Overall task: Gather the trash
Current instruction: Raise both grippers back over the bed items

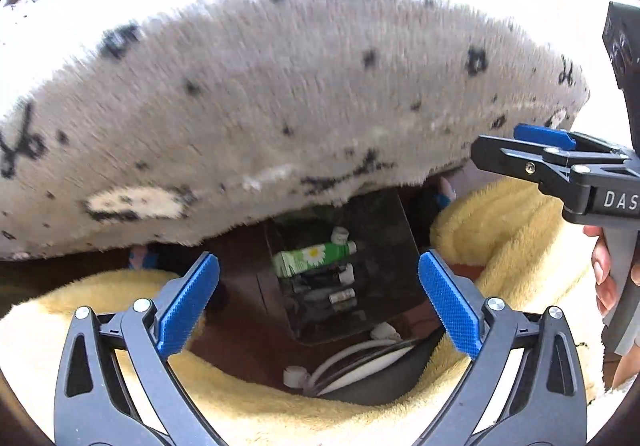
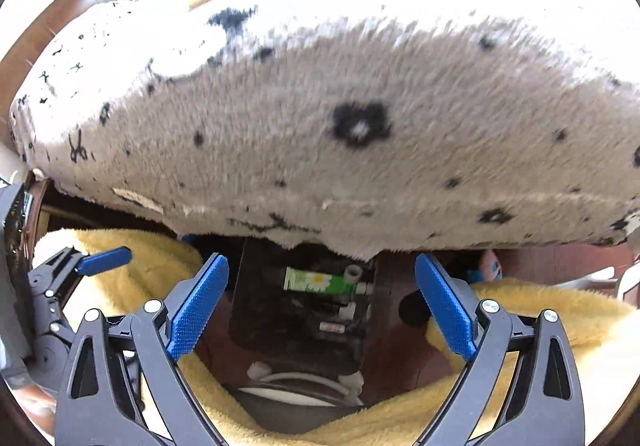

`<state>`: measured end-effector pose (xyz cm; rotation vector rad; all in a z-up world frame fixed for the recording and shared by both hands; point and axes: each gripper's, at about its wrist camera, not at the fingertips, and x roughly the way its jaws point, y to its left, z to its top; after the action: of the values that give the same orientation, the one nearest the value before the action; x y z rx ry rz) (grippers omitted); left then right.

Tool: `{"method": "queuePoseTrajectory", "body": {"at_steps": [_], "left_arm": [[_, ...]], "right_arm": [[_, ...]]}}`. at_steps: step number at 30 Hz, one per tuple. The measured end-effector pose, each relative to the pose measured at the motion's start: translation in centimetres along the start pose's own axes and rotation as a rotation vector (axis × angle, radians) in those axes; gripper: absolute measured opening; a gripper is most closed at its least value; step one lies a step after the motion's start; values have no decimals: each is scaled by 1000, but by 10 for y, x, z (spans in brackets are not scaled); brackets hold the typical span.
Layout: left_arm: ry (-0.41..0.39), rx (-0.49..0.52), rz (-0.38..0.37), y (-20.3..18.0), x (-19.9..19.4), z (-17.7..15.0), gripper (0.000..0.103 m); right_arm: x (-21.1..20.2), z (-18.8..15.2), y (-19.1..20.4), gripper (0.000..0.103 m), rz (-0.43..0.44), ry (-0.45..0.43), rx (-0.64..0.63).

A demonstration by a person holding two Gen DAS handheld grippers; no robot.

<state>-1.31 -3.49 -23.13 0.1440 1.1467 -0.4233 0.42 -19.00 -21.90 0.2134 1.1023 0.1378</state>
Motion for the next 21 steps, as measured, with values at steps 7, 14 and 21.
{"method": "queuePoseTrajectory", "body": {"at_steps": [7,14,21], "left_arm": [[-122,-13,38,18,-43,15,95],[-209,-10,87,31,-66,54,95],[-248,-13,113,44,-62,98,95]], "right_arm": [[-35,21,-8,95,-24,-116,-4],[-60,55,-17,96,-68,-221,-14],[-54,100,-25,96,-115,-262,-17]]}}
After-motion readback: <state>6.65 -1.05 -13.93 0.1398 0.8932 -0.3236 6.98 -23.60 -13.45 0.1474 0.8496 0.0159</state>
